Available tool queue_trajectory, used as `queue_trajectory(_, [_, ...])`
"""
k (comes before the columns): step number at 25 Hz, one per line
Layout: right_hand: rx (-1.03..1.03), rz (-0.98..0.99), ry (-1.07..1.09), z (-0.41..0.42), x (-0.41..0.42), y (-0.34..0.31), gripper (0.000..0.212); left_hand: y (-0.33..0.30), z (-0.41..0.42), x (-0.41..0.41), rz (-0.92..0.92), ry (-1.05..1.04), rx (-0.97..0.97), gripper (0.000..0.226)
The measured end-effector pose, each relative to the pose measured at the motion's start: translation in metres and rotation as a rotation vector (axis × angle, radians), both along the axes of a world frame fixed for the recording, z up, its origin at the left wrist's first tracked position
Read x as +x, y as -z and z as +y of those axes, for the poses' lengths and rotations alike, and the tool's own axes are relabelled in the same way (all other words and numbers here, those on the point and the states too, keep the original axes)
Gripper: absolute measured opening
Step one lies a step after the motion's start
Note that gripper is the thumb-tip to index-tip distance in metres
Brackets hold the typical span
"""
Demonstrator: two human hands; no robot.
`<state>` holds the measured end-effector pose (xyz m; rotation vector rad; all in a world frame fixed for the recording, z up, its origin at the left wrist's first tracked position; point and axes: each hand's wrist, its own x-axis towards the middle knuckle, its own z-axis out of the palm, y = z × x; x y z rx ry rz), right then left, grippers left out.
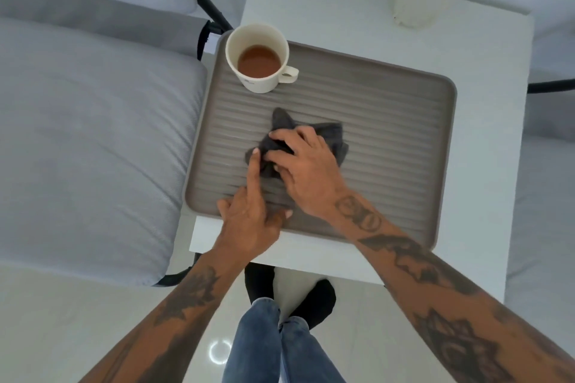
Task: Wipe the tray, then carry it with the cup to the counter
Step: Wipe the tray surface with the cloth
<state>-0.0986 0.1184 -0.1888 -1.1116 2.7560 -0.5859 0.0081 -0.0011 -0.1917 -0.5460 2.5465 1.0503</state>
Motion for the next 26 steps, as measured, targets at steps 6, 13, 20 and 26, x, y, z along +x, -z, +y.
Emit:
queue_trajectory(6, [0.126,-0.013,0.073,0.12,-0.001,-0.016,0.025,0.0,-0.003,0.002,-0.013,-0.04,0.1,0.118])
queue_trajectory(13, [-0.032,-0.06,-0.012,0.051,0.002,-0.013,0.021,-0.001,-0.002,0.005,0.018,-0.037,0.124,0.106])
queue_trajectory(20, [0.03,-0.065,0.008,0.076,0.012,-0.006,0.025,-0.007,-0.005,0.003,0.023,-0.025,0.132,0.109])
queue_trajectory(26, [0.137,-0.098,0.359,0.174,0.03,-0.019,0.027,-0.011,-0.003,0.0,-0.011,-0.026,0.138,0.109])
